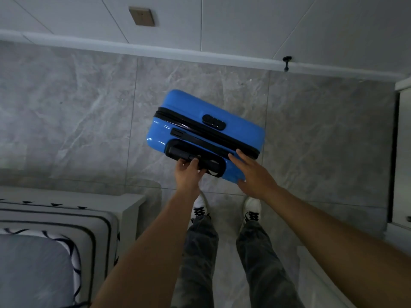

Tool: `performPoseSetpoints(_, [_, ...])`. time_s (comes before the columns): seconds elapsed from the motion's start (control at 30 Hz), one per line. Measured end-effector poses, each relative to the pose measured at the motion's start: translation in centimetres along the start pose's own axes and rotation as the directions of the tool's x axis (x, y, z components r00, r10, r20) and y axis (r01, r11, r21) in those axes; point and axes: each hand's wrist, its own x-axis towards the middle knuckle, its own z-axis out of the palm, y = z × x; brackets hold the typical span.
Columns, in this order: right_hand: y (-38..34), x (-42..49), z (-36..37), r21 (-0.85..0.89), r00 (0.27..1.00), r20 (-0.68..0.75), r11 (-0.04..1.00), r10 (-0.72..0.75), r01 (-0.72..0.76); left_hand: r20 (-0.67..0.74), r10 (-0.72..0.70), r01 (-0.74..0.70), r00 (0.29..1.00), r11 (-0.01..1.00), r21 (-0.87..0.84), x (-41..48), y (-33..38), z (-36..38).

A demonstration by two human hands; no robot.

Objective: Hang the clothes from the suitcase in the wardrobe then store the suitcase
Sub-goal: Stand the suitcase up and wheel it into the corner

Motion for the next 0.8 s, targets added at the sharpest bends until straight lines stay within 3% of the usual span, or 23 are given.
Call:
performPoseSetpoints(0.13, [-2.0,-0.6,-2.7,0.171,0.992,0.098,0.981,0.075,-0.091,0.022,0.045,-0.044,0.999,0.999,-0.012,-3.6,2.0,0.0])
performPoseSetpoints(0.2, [-3.8,-1.7,-4.3,0.244,0.997,0.074,0.969,0.032,-0.049,0.038,0.069,-0.069,0.997,0.998,-0.006,-5.6,3.2,0.3])
performPoseSetpoints(0.5, [-10.9,-8.0,-11.1,0.277,0.990,-0.115,0.954,-0.084,0.113,0.049,0.122,-0.122,0.991,0.992,0.007,-15.3,9.3,1.8])
performPoseSetpoints(0.8, [-15.1,-12.5,-16.3,0.289,0.976,-0.201,0.947,-0.085,0.142,0.083,0.161,-0.162,0.983,0.987,0.000,-22.5,14.3,2.5])
